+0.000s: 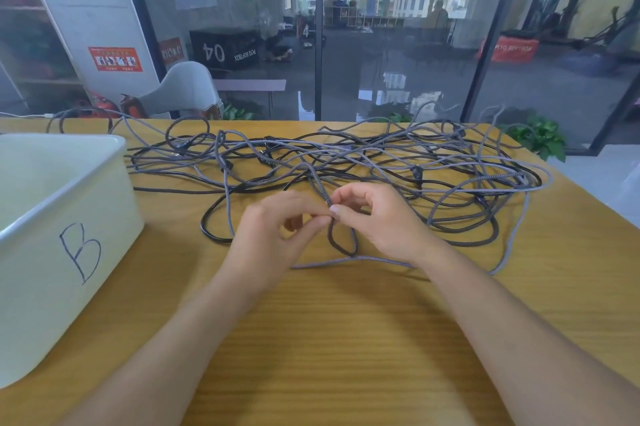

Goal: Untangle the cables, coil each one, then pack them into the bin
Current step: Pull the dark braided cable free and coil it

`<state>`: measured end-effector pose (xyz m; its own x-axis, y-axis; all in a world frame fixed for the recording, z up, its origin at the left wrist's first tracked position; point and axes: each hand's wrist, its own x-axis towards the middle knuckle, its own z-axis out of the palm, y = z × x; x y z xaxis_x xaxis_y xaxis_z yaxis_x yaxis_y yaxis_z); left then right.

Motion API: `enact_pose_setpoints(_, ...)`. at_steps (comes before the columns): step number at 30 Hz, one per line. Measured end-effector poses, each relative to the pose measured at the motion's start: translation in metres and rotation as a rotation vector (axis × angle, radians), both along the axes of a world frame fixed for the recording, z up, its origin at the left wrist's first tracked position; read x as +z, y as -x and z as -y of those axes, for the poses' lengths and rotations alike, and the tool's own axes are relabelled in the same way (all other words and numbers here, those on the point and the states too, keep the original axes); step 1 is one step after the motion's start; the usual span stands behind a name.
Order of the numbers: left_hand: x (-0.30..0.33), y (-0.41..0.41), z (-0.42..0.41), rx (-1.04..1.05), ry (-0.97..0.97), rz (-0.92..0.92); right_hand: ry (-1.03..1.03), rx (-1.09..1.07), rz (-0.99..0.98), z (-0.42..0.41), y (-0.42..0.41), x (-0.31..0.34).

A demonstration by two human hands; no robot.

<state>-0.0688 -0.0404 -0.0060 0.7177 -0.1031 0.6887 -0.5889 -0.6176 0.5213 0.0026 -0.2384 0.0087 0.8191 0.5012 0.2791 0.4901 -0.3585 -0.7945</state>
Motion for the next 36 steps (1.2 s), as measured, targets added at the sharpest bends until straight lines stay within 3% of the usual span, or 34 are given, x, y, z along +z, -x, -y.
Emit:
enact_pose_setpoints(4,0.000,-0.004,-0.011,0.220,0.200,-0.267,0.117,0.089,0.031,0.004,0.015,0.006)
enact_pose_setpoints(8,0.001,-0.010,-0.017,0.200,0.556,-0.519,0.293,0.147,0.106,0.008,0.028,0.011)
enact_pose_setpoints(14,-0.006,-0.015,-0.026,0.259,0.787,-0.667,0.295,0.230,0.084,0.011,0.037,0.020)
enact_pose_setpoints(21,-0.003,-0.019,-0.055,0.686,0.453,-0.325,0.267,0.280,0.056,0.013,0.039,0.024)
enact_pose_setpoints(24,-0.008,-0.024,-0.076,0.822,0.379,-0.349,0.253,0.280,0.032,0.015,0.039,0.025)
enact_pose_setpoints(28,-0.012,-0.024,-0.078,0.648,0.559,-0.486,0.285,0.294,0.028,0.015,0.037,0.024)
enact_pose_setpoints(33,-0.002,-0.020,-0.068,0.509,0.656,-0.318,0.181,0.222,0.000,0.014,0.035,0.020)
enact_pose_setpoints(36,0.004,-0.017,-0.061,0.450,0.554,-0.217,0.016,0.161,-0.076,0.012,0.032,0.018)
